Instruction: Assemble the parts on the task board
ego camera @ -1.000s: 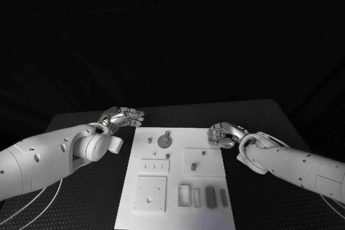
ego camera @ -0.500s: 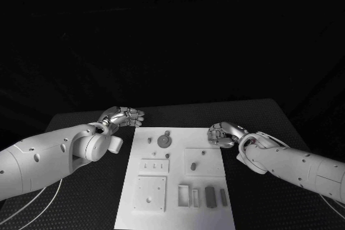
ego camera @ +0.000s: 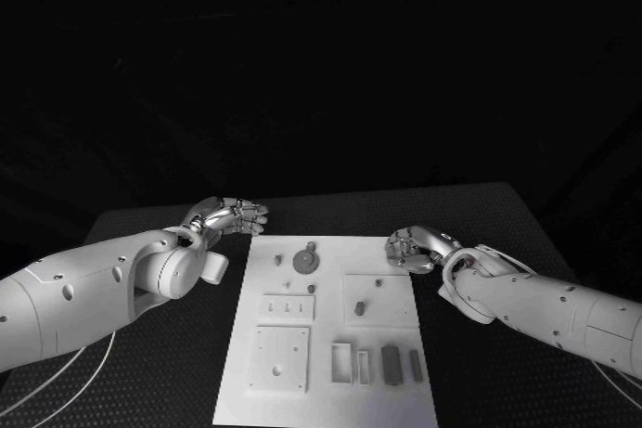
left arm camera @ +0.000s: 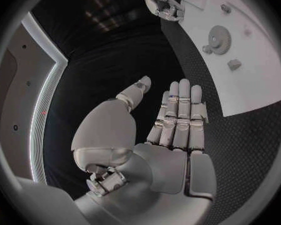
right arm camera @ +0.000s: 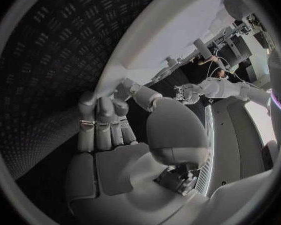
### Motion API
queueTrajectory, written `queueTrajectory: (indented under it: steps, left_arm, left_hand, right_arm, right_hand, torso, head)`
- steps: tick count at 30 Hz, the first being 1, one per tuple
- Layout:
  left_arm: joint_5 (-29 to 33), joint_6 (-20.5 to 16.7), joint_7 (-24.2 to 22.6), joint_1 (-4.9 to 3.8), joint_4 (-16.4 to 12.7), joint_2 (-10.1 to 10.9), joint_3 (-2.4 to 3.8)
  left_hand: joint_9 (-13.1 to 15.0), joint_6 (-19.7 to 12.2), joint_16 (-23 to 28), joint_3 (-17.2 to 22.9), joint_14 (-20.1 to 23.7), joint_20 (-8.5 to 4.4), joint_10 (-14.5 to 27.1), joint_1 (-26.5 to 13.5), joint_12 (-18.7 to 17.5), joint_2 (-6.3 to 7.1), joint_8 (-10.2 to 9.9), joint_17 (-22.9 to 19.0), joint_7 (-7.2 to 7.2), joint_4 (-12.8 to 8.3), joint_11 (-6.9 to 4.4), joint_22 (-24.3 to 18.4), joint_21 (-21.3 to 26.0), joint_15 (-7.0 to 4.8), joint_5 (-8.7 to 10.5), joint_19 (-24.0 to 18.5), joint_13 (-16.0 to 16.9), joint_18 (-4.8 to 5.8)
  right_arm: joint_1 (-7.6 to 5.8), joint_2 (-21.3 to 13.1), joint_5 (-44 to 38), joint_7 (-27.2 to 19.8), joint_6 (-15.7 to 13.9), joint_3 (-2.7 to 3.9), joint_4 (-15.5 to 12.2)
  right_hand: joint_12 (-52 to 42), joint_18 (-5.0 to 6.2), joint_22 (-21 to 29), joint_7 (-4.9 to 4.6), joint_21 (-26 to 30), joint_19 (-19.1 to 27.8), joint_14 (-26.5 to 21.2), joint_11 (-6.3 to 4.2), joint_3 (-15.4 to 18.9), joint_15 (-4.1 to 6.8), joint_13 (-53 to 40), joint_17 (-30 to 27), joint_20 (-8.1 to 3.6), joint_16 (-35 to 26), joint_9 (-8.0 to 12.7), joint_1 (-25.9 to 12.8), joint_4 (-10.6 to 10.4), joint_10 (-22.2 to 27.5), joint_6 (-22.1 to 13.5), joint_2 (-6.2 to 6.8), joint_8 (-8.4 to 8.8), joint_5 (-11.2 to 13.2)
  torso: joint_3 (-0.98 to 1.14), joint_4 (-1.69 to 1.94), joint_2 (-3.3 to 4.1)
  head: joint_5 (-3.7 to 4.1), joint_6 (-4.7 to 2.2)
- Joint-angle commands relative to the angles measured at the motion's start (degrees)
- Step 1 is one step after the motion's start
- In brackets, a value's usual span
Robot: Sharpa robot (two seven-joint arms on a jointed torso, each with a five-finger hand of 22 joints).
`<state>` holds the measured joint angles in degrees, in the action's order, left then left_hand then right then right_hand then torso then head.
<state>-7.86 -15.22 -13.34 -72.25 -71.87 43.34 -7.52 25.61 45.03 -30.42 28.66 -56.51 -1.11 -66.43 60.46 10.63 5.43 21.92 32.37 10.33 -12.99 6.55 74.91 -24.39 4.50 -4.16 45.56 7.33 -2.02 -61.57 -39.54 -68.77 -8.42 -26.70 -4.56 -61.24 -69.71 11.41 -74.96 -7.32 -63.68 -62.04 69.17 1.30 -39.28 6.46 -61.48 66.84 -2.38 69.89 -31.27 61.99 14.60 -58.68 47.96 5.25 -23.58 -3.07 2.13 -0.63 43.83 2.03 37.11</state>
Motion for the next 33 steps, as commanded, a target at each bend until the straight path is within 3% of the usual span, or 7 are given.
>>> queueTrajectory:
  steps: [1, 15, 21, 23, 28, 33]
  left_arm:
    - [-0.2, 0.8, -0.4, -0.03, -0.1, -0.1, 0.05]
    - [-1.0, 0.4, -1.3, -0.03, -0.1, 0.0, 0.06]
    - [-2.7, 1.8, -0.5, -0.05, -0.4, 0.1, 0.06]
    - [-3.6, 3.9, 0.8, -0.05, -0.5, 0.1, 0.06]
    - [-8.4, 10.4, 5.0, -0.09, -0.9, -0.1, 0.08]
    - [-13.1, 10.2, 7.7, -0.22, -2.5, -0.6, 0.08]
  left_hand:
    - [-0.1, 0.0, 0.2, 0.3, 0.4, 0.03, -0.1, -0.7, -0.2, -0.03, -0.2, 0.1, 0.31, -0.1, 0.13, 1.1, -0.4, 0.16, 0.23, -0.4, 0.0, -1.01]
    - [0.4, 2.6, 0.1, 0.7, 0.1, -0.04, -2.5, 0.0, 0.7, -0.88, 1.0, 0.4, -0.97, -0.6, -0.92, 1.1, -0.6, 0.05, 0.12, -0.4, 0.6, -0.96]
    - [0.6, 4.5, 0.0, 0.6, -0.3, -0.12, -4.0, -0.5, 1.1, -1.39, 1.7, 0.6, -1.78, -0.5, -1.61, 1.1, -0.7, -0.09, 0.14, -0.5, 0.9, -0.84]
    - [0.6, 5.5, -0.2, 0.4, -0.8, -0.29, -4.9, -1.1, 1.3, -1.49, 1.8, 0.8, -2.24, -0.2, -1.98, 1.1, -0.8, -0.31, 0.17, -0.5, 1.0, -0.77]
    - [0.3, 7.2, -1.3, -0.9, -2.0, -0.90, -6.5, -4.5, 1.5, -1.56, 1.7, 1.5, -2.83, 1.4, -2.66, 1.0, -0.9, -1.04, 0.94, -0.3, 1.3, -0.44]
    - [0.0, 7.2, -3.0, -2.5, -3.5, -1.62, -8.4, -7.4, 2.1, -0.73, 1.1, 2.5, -2.71, 2.6, -3.45, 1.1, -1.5, -1.92, 1.34, 0.8, 1.7, -0.50]
  right_arm:
    - [0.04, 0.1, 2.0, 0.8, -1.3, 0.00, -0.1]
    - [0.04, -0.2, 6.7, 3.1, -1.8, 0.01, -1.2]
    - [-0.15, -1.3, 5.2, 5.5, -2.0, 0.10, -3.8]
    - [-0.90, -1.6, 2.5, 8.7, -0.7, 0.48, -5.3]
    - [-3.27, -1.9, -0.8, 12.3, 2.1, 0.55, -8.0]
    - [-5.94, -2.1, -4.2, 15.8, 3.9, 0.56, -11.9]
  right_hand:
    - [-0.2, 3.59, -0.4, 2.68, -0.4, -0.1, -0.6, -2.75, 0.1, 0.85, 0.0, 0.0, -0.25, 0.4, -0.3, 0.0, 0.5, 2.3, 11.5, -0.51, -0.33, 0.3]
    - [-0.3, 3.59, -0.4, 2.74, -0.5, -0.4, -0.2, -2.82, -0.1, 0.85, -0.1, 0.0, -0.37, 0.7, -0.9, -0.4, 1.7, 1.8, 11.6, -1.15, -0.62, 0.3]
    - [-0.3, 3.59, -0.4, 2.78, -0.6, -0.4, 0.0, -2.85, -0.1, 0.86, -0.1, 0.0, -0.41, 0.7, -1.1, -0.5, 1.9, 1.7, 11.6, -1.30, -0.67, 0.3]
    - [-0.3, 3.59, -0.4, 2.81, -0.7, -0.5, 0.1, -2.88, -0.2, 0.87, -0.1, 0.0, -0.45, 0.8, -1.1, -0.5, 2.0, 1.6, 11.7, -1.26, -0.69, 0.3]
    - [-0.3, 3.59, -0.4, 2.83, -0.8, -0.6, 0.3, -2.92, -0.4, 0.94, -0.1, 0.0, -0.56, 0.8, -1.2, -0.3, 2.1, 1.4, 11.8, -1.04, -0.71, 0.3]
    - [-0.3, 3.59, -0.4, 2.85, -0.8, -0.7, 0.4, -2.94, -0.6, 0.96, 0.0, 0.0, -0.62, 0.9, -1.3, -0.4, 2.0, 1.2, 11.9, -0.90, -0.71, 0.3]
  torso:
    - [-0.03, 0.02, -0.01]
    - [-0.01, 0.04, -0.01]
    - [-0.02, -0.11, -0.06]
    - [-0.05, -0.12, -0.09]
    - [-0.06, -0.14, -0.17]
    - [-0.24, -0.22, -0.51]
  head:
    - [-0.01, 0.11]
    - [-0.04, 0.16]
    - [-0.20, 0.04]
    - [-0.23, -0.04]
    - [-0.18, -0.43]
    - [-0.34, -0.75]
